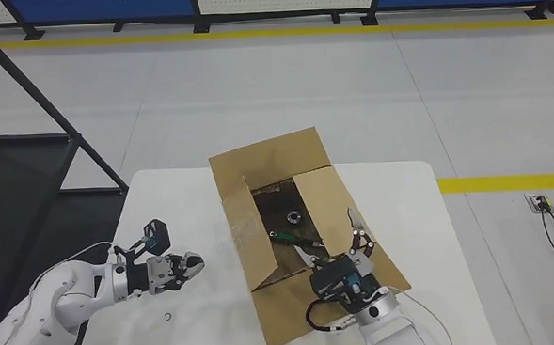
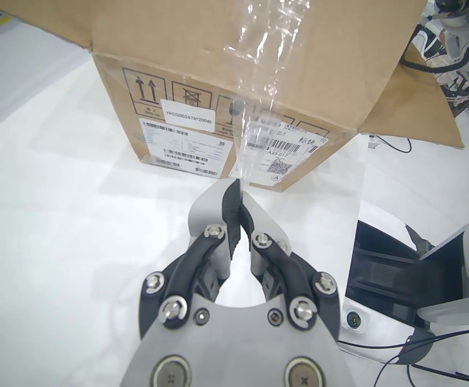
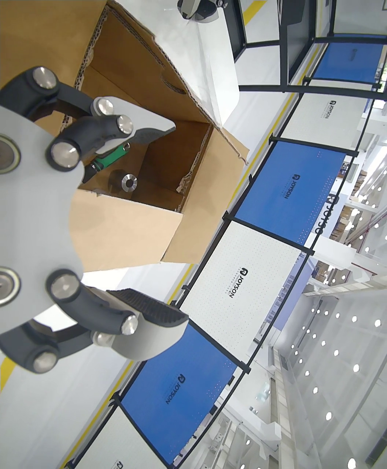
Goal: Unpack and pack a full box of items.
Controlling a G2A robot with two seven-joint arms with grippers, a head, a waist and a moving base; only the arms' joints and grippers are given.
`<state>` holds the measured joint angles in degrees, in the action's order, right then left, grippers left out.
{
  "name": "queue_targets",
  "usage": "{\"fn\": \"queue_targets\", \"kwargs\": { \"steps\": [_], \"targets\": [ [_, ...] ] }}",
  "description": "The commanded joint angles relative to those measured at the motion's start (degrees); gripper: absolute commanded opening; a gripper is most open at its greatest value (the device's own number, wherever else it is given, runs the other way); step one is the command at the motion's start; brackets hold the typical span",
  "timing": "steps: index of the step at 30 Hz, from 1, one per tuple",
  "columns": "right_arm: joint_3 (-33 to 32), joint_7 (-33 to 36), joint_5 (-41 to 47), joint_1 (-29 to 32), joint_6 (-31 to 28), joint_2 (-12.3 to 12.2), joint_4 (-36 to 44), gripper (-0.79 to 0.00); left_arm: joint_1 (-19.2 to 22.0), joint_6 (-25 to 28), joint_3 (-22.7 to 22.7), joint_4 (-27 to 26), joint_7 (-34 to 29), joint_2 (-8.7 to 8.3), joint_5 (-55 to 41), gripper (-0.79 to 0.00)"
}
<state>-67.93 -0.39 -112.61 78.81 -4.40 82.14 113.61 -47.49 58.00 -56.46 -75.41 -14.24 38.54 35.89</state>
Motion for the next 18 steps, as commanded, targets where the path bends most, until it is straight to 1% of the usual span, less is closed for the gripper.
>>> {"fn": "queue_targets", "kwargs": {
  "steps": [1, 2, 4, 5, 7, 8, 10, 11, 12, 18],
  "targets": [
    [0.9, 1.02, -0.35, -0.62, -2.7, -0.06, 0.03, 0.0, -0.6, 0.0, -0.33, -0.12, 0.23, -0.04, 0.19, -0.785],
    [1.22, 1.36, 0.11, -0.93, -4.14, -0.09, 0.09, 0.0, -0.85, 0.0, -0.52, -0.11, 0.41, -0.06, 0.18, -0.785],
    [1.63, -0.84, 1.61, -1.46, -9.73, -0.37, 0.65, 0.0, -1.22, 0.0, -0.84, -0.18, 0.61, -0.07, 0.22, -0.785],
    [0.91, -1.77, 3.06, -1.2, -11.06, -0.51, 0.78, 0.0, -1.36, 0.0, -0.98, -0.23, 0.65, -0.07, 0.27, -0.785],
    [-0.16, -4.47, 7.9, -0.8, -17.39, -0.9, 1.05, 0.0, -1.58, 0.0, -1.23, -0.48, 0.7, -0.04, 0.34, -0.785],
    [-1.32, -4.2, 11.34, -0.53, -19.88, -1.05, 0.64, 0.0, -1.67, 0.0, -1.35, -0.58, 0.75, -0.02, 0.39, -0.785],
    [-3.18, -1.89, 21.0, -0.87, -24.81, -1.14, -0.37, 0.0, -1.79, 0.0, -1.55, -0.81, 0.74, 0.04, 0.52, -0.785],
    [-4.1, 1.67, 24.3, -1.49, -25.62, -1.16, -0.95, 0.0, -1.82, 0.0, -1.64, -0.87, 0.71, 0.08, 0.58, -0.785],
    [-4.25, 2.96, 25.18, -1.74, -25.68, -1.15, -0.95, 0.0, -1.84, 0.0, -1.73, -0.93, 0.67, 0.12, 0.64, -0.785],
    [-4.25, 2.96, 25.18, -1.74, -25.68, -1.15, -0.95, 0.0, -1.97, 0.0, -2.18, -1.17, 0.48, 0.33, 0.95, -0.785]
  ]
}}
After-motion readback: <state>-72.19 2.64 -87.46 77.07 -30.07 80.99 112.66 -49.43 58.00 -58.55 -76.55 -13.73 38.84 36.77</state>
